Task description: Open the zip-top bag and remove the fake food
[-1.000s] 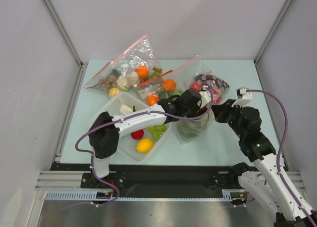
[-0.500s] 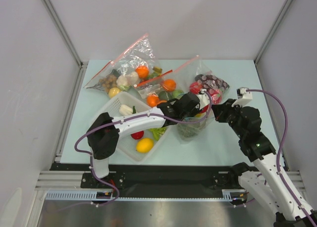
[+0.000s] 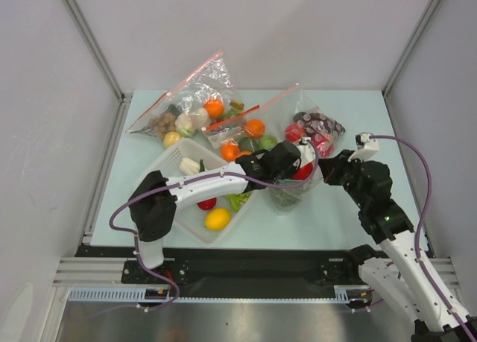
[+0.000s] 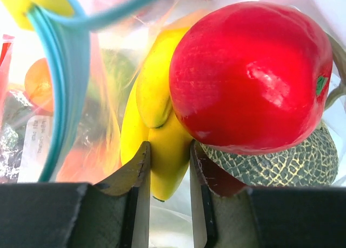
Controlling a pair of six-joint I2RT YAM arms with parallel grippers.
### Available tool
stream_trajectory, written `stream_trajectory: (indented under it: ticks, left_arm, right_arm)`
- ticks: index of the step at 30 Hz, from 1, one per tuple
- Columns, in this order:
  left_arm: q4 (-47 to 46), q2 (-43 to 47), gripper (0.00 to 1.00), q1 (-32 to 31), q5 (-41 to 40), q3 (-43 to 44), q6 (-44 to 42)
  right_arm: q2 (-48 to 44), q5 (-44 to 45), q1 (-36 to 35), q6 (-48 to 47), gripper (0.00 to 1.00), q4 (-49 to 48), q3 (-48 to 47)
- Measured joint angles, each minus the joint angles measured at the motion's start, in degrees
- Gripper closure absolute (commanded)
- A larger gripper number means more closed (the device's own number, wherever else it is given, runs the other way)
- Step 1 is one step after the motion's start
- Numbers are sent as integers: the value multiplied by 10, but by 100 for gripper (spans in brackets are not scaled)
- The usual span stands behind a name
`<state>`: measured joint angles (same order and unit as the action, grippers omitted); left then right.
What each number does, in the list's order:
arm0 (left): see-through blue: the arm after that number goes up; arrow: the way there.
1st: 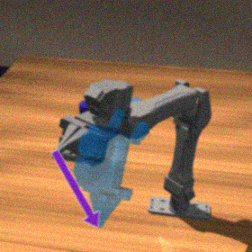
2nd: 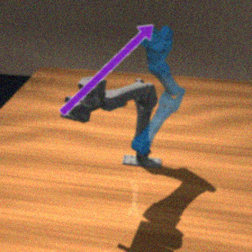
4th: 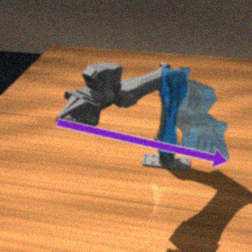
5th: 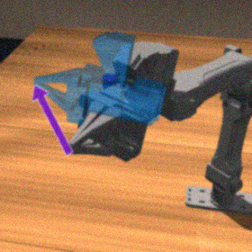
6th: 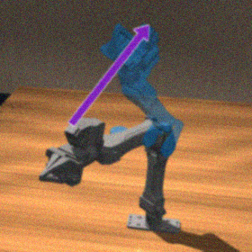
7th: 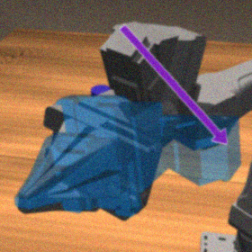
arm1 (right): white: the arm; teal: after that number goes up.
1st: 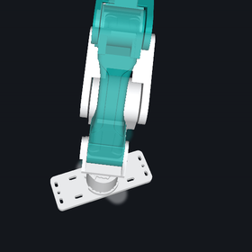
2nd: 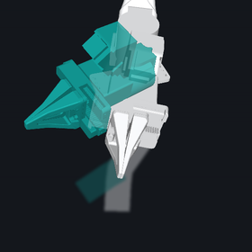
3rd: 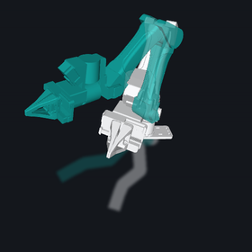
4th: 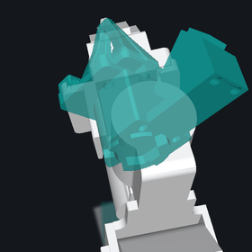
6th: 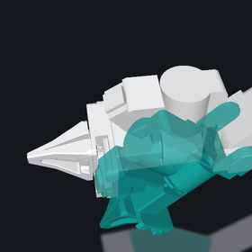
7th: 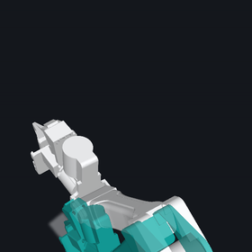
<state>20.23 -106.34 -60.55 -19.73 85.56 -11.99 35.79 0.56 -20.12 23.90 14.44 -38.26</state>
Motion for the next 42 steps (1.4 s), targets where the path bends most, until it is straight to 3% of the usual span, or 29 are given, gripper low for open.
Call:
stream_trajectory:
  ticks: [17,18,21,22,24,25,33,42]
  left_arm:
    - [71,22,98,-30,-43,42,-12]
    - [71,22,96,-31,-46,46,-13]
    - [72,22,76,-31,-51,50,-16]
    - [73,22,60,-31,-53,50,-16]
    - [75,22,49,-31,-56,50,-17]
    - [75,22,39,-31,-57,50,-17]
    - [55,22,27,-30,-34,50,-11]
    - [-14,33,17,5,116,23,36]
  right_arm:
    - [29,-9,1,0,100,-29,33]
    - [29,-9,1,0,100,-29,33]
    - [26,-10,1,0,100,-30,33]
    - [23,-10,1,0,100,-30,33]
    - [17,-11,1,0,100,-30,33]
    - [14,-11,1,0,100,-30,33]
    - [3,-16,1,0,100,-26,32]
    - [-4,-16,1,0,100,-17,32]
